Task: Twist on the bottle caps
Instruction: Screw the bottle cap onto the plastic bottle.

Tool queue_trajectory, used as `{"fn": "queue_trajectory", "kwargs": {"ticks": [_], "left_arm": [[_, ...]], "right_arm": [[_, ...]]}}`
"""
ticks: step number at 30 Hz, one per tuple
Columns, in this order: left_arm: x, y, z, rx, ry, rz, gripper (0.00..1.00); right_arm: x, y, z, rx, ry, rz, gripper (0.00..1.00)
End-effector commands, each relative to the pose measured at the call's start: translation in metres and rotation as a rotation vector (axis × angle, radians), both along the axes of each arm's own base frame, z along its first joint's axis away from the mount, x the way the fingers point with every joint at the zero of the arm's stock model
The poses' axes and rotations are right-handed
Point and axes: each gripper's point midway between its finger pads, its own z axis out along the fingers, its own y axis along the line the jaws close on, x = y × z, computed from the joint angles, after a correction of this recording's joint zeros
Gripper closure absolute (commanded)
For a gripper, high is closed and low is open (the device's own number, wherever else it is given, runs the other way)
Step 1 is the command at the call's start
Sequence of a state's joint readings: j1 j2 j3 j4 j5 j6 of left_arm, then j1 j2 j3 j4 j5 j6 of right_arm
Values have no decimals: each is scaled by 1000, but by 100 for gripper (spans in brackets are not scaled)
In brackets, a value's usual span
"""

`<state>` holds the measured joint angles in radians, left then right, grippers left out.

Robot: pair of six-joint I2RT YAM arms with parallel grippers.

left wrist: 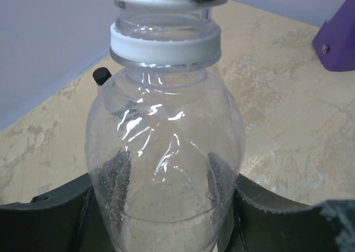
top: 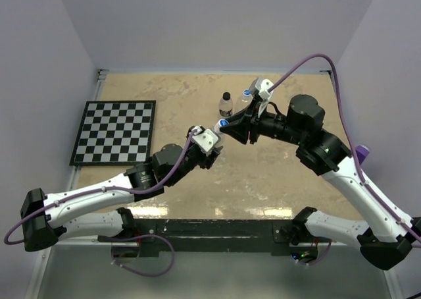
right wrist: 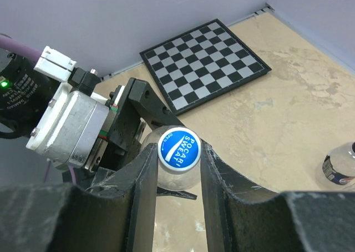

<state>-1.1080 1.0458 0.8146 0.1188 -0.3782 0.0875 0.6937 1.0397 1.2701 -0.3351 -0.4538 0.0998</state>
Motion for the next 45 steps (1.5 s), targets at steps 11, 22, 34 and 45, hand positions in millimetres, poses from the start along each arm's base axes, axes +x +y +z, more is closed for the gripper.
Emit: {"fn": "queue_trajectory", "kwargs": {"ticks": [11, 22, 34, 45], "left_arm": [[10, 10, 67, -215, -125, 69, 100], [30, 12, 67, -305, -114, 200, 100], [25, 10, 40, -267, -69, 168, 100], [7, 9, 13, -299, 29, -139, 100]], "right_arm": [[-2, 4, -27, -85, 142, 1, 100], [10, 5, -33, -56, 202, -77, 100], [10, -9, 2, 11, 110, -135, 40], [-20, -21, 52, 67, -122, -25, 22]]}}
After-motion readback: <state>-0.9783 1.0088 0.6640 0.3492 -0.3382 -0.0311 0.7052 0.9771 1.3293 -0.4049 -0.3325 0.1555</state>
